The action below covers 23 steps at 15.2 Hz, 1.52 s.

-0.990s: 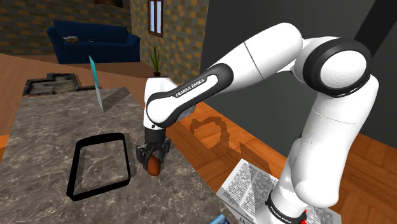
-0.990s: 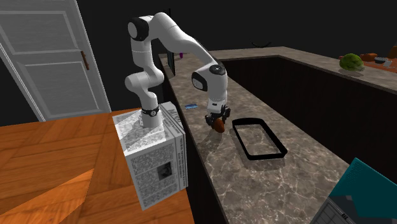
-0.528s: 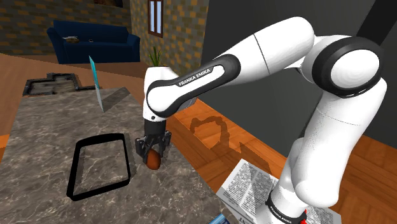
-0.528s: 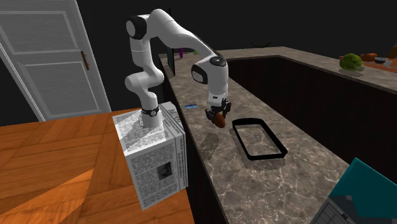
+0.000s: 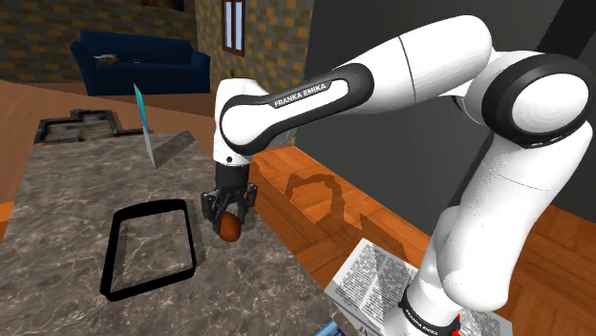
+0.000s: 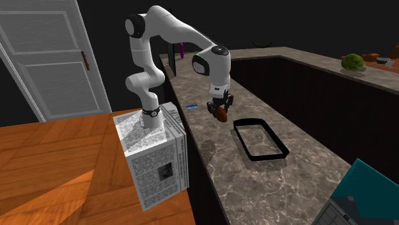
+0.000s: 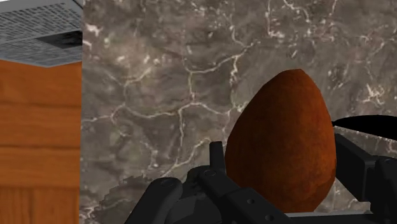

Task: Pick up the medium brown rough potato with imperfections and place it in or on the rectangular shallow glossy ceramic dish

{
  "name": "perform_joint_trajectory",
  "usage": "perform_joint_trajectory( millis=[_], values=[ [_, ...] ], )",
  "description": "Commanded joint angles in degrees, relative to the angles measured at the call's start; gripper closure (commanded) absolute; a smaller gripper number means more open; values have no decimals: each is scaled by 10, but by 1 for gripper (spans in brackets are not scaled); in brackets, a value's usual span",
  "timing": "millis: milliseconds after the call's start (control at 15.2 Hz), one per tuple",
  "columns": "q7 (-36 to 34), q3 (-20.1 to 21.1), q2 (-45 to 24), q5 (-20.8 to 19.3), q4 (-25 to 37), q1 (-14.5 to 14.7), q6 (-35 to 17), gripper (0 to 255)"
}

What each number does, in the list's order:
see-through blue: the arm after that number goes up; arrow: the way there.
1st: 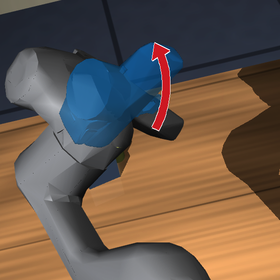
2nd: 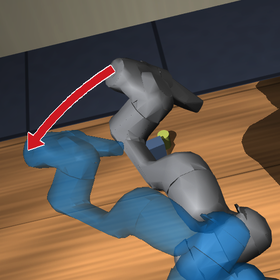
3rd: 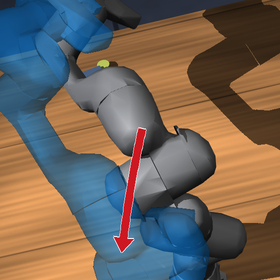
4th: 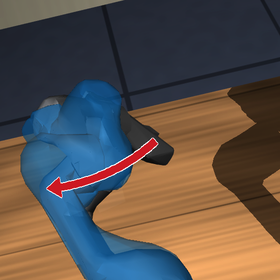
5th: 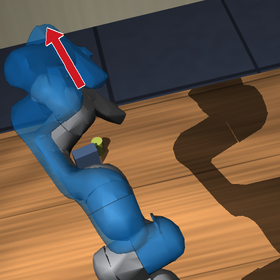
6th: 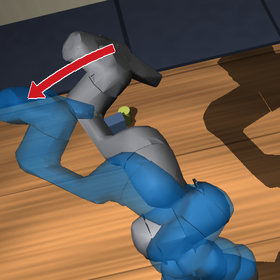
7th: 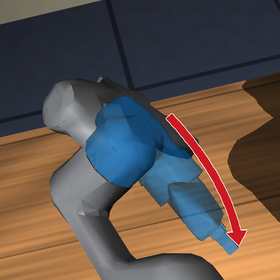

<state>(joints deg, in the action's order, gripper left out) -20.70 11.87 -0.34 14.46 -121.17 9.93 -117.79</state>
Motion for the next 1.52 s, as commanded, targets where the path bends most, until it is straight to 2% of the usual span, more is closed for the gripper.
perform_joint_trajectory(
  millis=[0,462,594,1122,1386,1452],
  values=[
    [-1,-1,8,0,6,-1,14,255],
    [-9,-3,23,-2,35,-2,58,255],
    [-24,2,-21,-12,89,2,65,255],
    [-83,11,-211,-59,347,33,127,255],
    [-110,9,-330,-83,531,59,189,255],
    [-119,8,-379,-92,612,71,220,255]
  ],
)
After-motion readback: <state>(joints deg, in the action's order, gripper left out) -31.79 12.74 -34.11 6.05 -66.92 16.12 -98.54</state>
